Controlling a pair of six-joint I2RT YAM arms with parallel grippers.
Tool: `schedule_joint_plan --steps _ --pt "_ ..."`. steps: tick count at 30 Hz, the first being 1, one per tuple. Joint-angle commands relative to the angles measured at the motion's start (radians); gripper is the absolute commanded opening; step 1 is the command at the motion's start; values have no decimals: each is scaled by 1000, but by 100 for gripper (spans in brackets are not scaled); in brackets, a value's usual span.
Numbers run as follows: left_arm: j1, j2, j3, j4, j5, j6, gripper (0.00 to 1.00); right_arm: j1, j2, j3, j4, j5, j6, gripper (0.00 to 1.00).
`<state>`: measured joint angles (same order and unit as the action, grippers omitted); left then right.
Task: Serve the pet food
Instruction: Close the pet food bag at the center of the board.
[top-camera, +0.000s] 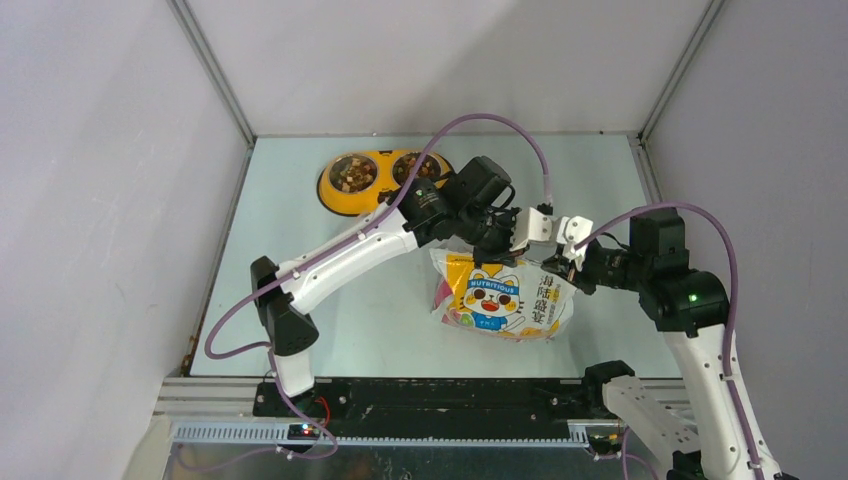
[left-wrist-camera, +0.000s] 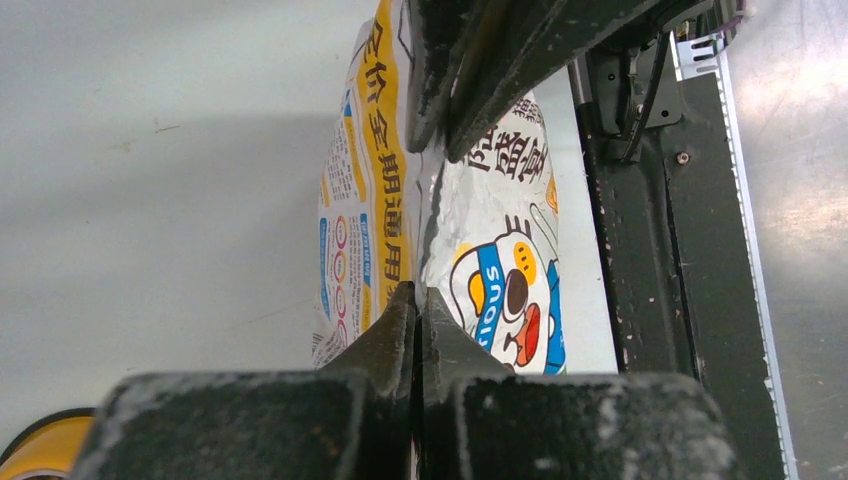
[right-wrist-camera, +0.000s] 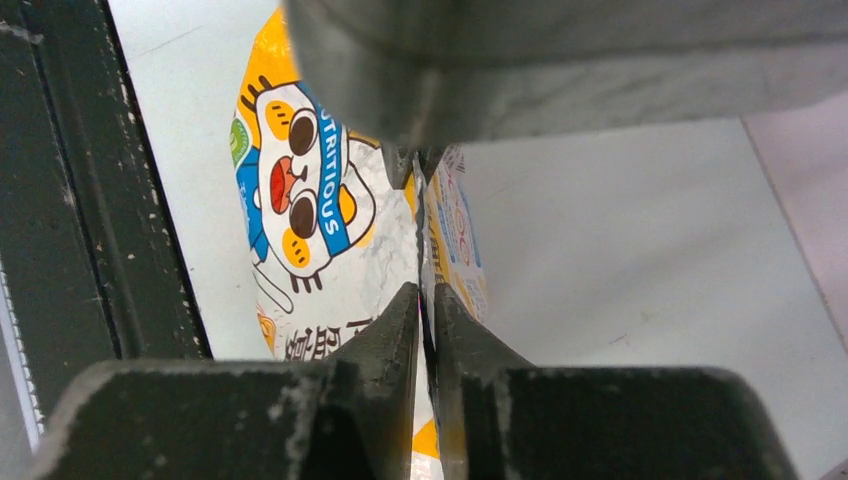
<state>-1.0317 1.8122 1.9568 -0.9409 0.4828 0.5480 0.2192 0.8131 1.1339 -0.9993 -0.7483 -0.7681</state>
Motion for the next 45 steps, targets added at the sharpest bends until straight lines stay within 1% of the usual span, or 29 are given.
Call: schedule_joint_plan --steps 1,2,4,5,9,15,16,19,22,24,26,27,29,36,37,38,40,42,45 --pt "-34 -37 45 39 22 -25 0 14 -5 -16 42 43 6 23" --pt "-34 -37 45 39 21 -27 0 16 -12 -24 47 54 -11 31" --pt "-34 -37 44 39 22 -28 0 23 -30 -46 55 89 -25 36" --pt "-34 -37 45 37 22 -27 0 28 -37 -58 58 115 -28 37" --pt "-34 -34 46 38 25 -28 0 45 -42 -84 68 177 -38 35" --pt "-34 -32 54 37 28 -32 0 54 -36 -94 92 198 -28 22" --pt "-34 -32 53 37 27 -34 0 56 -31 -94 92 199 -28 23" --pt "-34 -37 52 36 27 -35 0 61 -24 -94 78 193 -32 31" --pt "-34 -38 53 35 26 -35 0 77 -9 -94 67 209 -34 32" --pt "-34 -38 54 36 27 -34 0 84 1 -94 57 215 -38 29" --pt "-34 -36 54 35 28 -37 0 90 12 -95 52 224 -38 20" --pt "-34 -36 56 35 29 -36 0 90 14 -94 50 225 -37 13" --pt "-34 -35 57 35 29 -36 0 90 18 -94 56 227 -28 0" --pt "-34 -40 65 29 35 -38 0 82 -9 -84 98 208 15 0" --pt "-34 -39 67 30 35 -39 0 77 -9 -84 100 203 20 1" --pt "-35 -41 67 29 36 -42 0 76 -8 -83 96 200 18 16" --pt "-35 -43 69 28 45 -46 0 75 -9 -82 83 179 8 32" --pt "-34 -43 69 27 57 -49 0 71 -8 -83 77 144 9 39" --pt "-33 -44 65 32 86 -62 0 69 -1 -83 84 92 14 41"
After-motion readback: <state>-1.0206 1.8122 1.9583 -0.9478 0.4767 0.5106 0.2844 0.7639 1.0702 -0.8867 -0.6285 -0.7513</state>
